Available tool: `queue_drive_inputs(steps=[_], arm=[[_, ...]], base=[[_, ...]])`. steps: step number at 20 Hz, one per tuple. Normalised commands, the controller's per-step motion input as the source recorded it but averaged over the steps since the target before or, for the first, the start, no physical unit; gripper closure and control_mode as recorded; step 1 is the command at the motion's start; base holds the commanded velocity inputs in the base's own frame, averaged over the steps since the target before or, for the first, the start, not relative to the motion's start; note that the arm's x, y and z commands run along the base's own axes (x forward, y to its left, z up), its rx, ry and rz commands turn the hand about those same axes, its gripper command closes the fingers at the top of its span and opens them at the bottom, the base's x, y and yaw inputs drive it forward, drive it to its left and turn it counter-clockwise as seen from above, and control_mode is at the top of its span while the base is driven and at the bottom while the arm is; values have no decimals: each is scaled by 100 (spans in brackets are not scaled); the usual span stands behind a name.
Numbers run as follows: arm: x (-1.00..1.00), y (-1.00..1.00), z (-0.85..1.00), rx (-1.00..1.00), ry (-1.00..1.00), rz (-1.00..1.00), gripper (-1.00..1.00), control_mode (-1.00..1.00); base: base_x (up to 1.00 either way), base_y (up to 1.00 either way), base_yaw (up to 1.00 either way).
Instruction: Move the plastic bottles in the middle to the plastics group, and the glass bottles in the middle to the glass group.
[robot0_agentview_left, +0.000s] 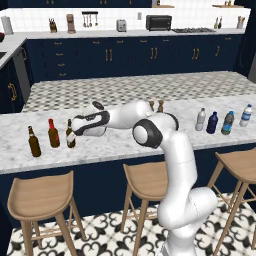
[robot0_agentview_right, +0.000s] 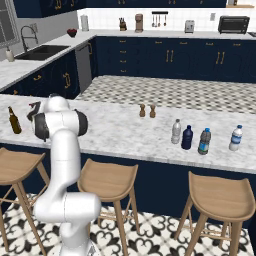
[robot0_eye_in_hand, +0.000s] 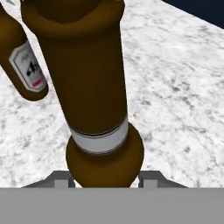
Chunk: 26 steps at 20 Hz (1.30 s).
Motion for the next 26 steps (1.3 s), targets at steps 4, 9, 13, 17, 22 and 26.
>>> queue_drive_inputs(steps=[4,9,13,17,22,26], arm=[[0,11,0,-4,1,0,100,-100],[0,0,-2,2,0,0,100,-100],[0,0,-9,0,0,0,100,-100],[0,-1,-8,0,0,0,100,-100],[0,0,0,0,0,0,-100,-100],[0,0,0,0,0,0,-100,-100]], base=[[0,0,0],[0,0,0],[0,0,0],[0,0,0],[0,0,0],[0,0,0]])
